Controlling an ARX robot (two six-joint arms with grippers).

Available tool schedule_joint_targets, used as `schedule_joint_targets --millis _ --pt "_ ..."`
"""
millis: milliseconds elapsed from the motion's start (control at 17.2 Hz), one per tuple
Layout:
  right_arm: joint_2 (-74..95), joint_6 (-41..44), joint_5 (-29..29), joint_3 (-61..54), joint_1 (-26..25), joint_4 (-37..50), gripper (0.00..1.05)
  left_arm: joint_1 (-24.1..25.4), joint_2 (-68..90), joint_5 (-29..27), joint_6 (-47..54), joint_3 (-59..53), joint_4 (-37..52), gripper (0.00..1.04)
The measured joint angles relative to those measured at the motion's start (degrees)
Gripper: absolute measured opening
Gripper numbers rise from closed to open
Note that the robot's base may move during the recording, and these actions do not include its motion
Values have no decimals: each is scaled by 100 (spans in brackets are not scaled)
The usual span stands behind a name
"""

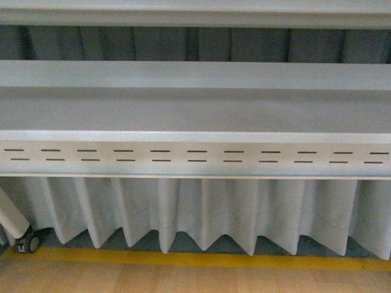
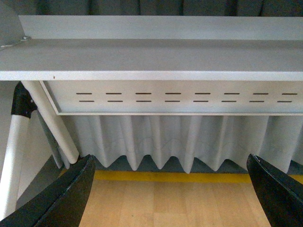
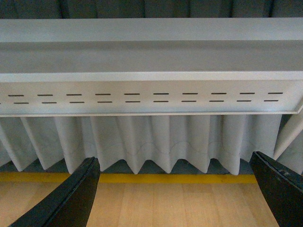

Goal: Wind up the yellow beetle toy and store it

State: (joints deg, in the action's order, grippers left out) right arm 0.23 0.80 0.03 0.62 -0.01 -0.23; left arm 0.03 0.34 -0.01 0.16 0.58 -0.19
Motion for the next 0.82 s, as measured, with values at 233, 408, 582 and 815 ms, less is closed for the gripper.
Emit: schedule_joint_targets --millis 233,408,582,815 --pt "0 2 0 0 0 0 98 0 0 -2 0 0 0 98" --pt "0 0 2 0 0 0 98 0 0 0 0 0 0 98" --pt "-2 0 2 0 0 0 98 0 0 0 0 0 0 98" --pt "0 0 2 0 0 0 98 0 0 0 0 0 0 98"
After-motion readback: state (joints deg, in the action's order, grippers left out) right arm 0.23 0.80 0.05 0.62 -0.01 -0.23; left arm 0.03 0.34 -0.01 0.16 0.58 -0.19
